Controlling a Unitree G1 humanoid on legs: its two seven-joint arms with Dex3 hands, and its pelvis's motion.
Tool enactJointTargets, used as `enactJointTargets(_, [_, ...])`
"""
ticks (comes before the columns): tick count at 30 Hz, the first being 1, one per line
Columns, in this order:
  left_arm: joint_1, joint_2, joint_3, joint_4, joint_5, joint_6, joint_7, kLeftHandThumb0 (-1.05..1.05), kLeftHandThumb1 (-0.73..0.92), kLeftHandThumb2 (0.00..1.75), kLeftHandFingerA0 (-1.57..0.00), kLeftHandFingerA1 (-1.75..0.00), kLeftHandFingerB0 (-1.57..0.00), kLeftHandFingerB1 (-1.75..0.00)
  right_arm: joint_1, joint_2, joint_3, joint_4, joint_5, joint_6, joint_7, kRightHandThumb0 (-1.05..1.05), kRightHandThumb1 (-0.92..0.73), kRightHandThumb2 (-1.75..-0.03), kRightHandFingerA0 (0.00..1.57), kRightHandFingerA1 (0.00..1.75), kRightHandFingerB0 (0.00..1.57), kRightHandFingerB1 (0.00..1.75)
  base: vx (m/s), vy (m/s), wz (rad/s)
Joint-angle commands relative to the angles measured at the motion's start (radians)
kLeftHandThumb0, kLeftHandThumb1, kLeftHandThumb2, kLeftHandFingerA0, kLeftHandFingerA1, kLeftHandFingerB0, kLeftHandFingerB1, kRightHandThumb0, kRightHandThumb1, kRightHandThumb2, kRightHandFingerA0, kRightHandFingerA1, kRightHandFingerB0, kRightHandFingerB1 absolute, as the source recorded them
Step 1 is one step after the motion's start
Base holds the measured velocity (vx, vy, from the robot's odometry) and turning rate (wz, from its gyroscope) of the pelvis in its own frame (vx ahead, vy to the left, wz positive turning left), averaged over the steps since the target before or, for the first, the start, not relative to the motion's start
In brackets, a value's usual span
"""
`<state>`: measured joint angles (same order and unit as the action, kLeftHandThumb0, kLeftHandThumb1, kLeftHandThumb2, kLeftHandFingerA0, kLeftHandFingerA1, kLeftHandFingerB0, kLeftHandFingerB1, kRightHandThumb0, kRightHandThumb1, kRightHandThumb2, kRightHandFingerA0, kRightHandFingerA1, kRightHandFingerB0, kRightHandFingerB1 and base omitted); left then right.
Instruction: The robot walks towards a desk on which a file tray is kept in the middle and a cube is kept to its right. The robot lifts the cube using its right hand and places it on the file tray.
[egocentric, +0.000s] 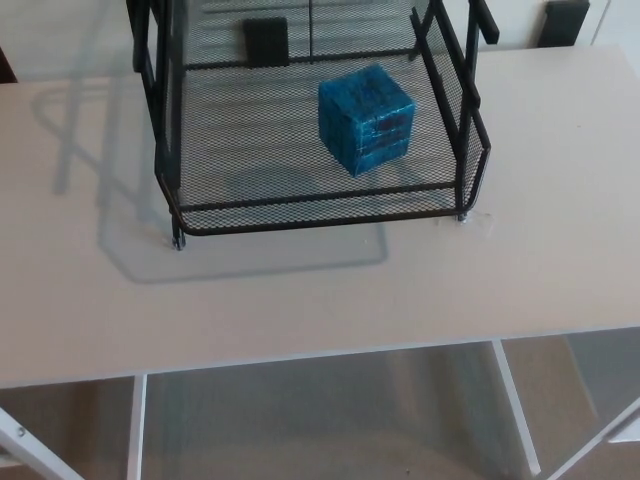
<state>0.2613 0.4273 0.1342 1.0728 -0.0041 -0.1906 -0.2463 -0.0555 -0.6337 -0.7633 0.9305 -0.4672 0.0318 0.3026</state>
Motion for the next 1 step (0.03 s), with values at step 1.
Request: enactJointTargets(1, [0.014,0.019,0.013,-0.007,-0.004,-0.015,0.006,-0.72,0.89,0.69,-0.42,-0.49,-0.25,-0.39,-0.001,0.031,-0.122,0.297,0.246,0.130,-0.248,-0.51,-0.45,-0.79,0.59,0.68,0.34,0.50,0.00,0.000,0.00])
